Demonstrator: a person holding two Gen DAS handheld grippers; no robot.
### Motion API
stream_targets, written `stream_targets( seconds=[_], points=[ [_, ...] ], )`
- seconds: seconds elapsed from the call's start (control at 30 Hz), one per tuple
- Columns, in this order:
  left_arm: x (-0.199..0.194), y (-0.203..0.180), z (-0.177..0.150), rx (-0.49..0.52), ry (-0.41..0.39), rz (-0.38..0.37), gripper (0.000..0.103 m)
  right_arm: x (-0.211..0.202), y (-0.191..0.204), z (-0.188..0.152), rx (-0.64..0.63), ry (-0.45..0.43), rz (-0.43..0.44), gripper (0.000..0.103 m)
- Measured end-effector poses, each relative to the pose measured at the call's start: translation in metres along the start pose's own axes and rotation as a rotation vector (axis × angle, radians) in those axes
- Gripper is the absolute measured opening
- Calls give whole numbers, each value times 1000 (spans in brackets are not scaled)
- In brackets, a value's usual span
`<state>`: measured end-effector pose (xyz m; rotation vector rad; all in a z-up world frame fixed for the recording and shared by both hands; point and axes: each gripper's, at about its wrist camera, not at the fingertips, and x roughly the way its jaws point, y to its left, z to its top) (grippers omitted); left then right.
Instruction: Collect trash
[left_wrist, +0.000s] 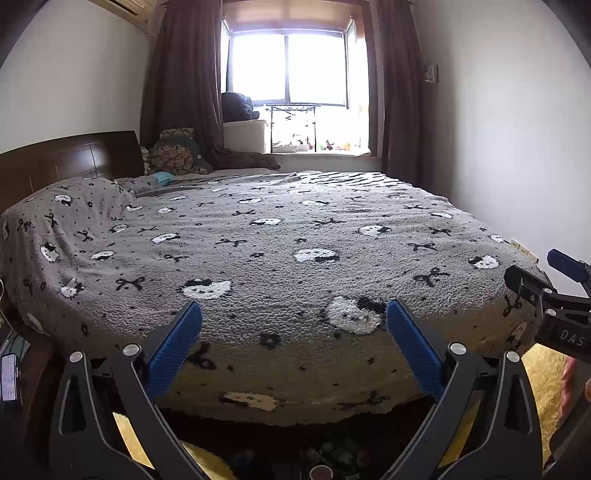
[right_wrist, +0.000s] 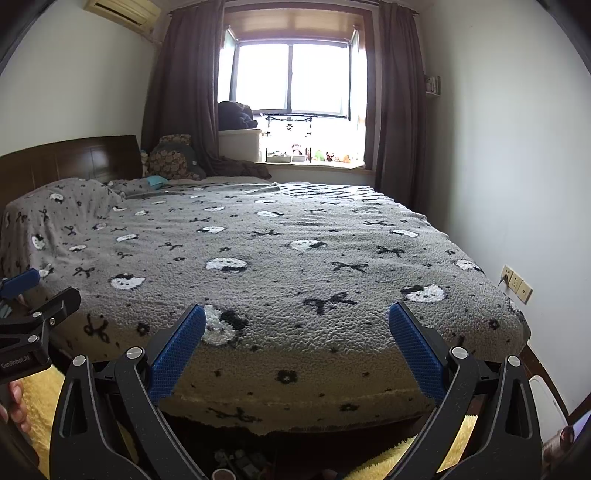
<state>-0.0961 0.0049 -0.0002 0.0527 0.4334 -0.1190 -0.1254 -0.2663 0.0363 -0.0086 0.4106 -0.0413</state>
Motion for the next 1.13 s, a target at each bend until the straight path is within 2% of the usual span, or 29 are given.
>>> stream_targets(
  seconds=[0.17, 0.43, 1.13],
  points=[
    [-1, -3, 0, 4, -2, -1, 95, 1, 0, 0, 1, 4, 2, 99],
    [-5, -8, 0, 24, -35, 56, 95, 2, -1, -1, 1, 9, -1, 99],
    [2, -2, -1, -16, 12, 23, 94, 5, 0, -2, 0, 24, -1, 99]
  ],
)
